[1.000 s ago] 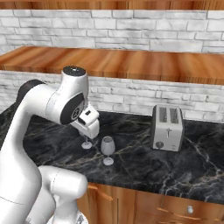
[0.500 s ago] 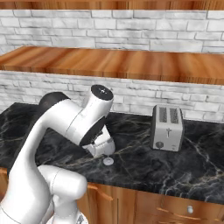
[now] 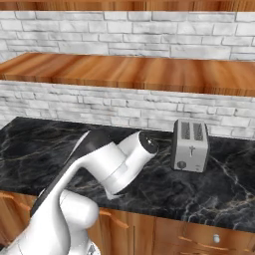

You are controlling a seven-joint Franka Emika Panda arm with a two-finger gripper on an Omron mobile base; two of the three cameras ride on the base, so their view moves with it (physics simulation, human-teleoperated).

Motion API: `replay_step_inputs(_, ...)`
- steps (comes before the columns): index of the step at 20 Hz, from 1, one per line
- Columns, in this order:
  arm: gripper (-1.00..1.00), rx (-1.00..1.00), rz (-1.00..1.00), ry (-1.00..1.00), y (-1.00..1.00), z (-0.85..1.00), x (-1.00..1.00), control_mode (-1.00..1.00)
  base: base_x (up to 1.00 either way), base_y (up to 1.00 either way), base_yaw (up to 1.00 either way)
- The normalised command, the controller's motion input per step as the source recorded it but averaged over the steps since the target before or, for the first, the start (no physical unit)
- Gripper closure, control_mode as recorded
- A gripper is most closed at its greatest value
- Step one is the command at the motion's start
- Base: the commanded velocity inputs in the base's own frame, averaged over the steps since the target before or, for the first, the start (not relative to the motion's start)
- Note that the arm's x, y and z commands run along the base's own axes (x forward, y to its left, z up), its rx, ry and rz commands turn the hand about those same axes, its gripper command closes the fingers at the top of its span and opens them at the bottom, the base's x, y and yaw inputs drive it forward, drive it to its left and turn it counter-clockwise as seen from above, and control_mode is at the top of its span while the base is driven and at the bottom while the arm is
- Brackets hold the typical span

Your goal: Retrieve the wine glasses from the counter and place one next to each plate.

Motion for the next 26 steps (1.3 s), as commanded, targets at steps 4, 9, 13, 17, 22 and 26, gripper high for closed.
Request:
replay_step_inputs(4,-1.00,0.20,0.00,0.18,-0.26,-0.38,0.08,-1.00,0.00,0.00,0.00)
replay_step_inputs(9,-1.00,0.09,-0.05,0.14,-0.18,-0.14,0.12,-1.00,0.00,0.00,0.00)
replay_step_inputs(13,-1.00,0.09,-0.15,0.30,-0.35,-0.08,0.13,-1.00,0.00,0.00,0.00)
replay_step_inputs(17,-1.00,0.09,-0.15,0.34,-0.36,-0.10,0.26,-1.00,0.00,0.00,0.00)
replay_step_inputs(22,-1.00,0.01,-0.16,0.15,-0.11,-0.15,0.36,-1.00,0.00,0.00,0.00)
replay_step_inputs(26,-1.00,0.00,-0.19,0.00,0.00,-0.17,0.40,-1.00,0.00,0.00,0.00)
